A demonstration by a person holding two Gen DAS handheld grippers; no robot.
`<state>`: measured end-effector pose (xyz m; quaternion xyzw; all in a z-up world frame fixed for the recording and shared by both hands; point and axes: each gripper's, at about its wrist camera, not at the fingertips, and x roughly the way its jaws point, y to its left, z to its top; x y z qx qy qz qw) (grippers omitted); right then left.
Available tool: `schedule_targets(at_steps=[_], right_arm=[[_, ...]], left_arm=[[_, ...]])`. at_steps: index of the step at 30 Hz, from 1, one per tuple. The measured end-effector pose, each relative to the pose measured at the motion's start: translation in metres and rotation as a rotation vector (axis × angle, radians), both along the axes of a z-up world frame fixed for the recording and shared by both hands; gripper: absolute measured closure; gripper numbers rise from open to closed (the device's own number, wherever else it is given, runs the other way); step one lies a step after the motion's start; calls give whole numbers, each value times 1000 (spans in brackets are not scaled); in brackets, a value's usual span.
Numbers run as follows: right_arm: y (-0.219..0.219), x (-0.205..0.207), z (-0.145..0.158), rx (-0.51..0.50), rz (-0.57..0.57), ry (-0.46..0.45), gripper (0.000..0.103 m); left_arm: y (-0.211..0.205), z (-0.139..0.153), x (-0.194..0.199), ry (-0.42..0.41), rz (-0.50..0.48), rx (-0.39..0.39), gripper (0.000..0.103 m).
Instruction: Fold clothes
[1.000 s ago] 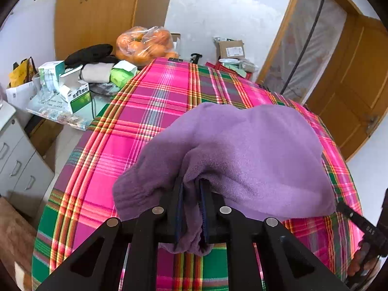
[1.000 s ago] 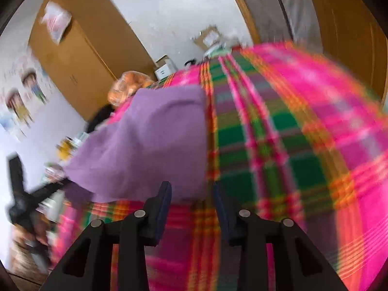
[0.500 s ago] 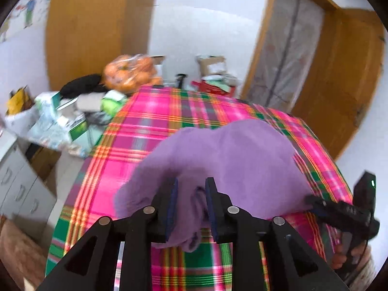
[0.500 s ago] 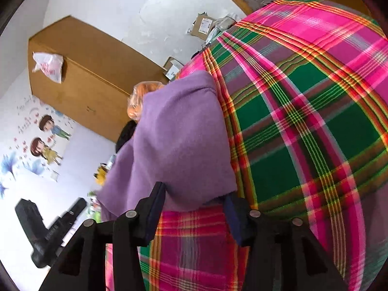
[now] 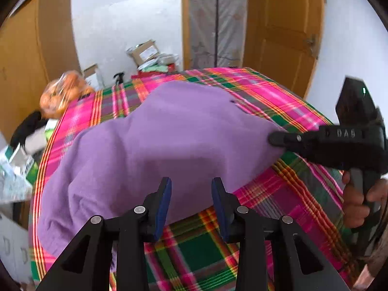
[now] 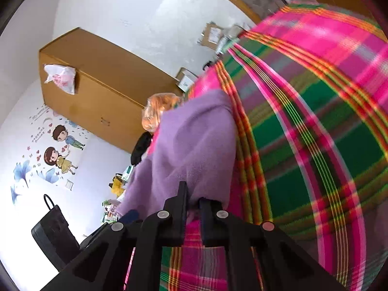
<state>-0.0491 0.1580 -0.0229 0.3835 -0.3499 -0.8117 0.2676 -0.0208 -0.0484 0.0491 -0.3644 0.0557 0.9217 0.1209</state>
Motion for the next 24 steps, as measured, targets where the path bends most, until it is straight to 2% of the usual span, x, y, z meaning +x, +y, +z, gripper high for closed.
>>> schedule_targets(at_steps=[8,16,24], right_arm=[[-18,2,36,2,34,93,95],[-39,4,55,13,64,136,95],[-46,10,62,21,91,153,95]], left_arm=[[25,5,10,44,-105,-16,64],[28,8,5,69,-100,-57,63],[19,9,-20,32,-11,6,63]])
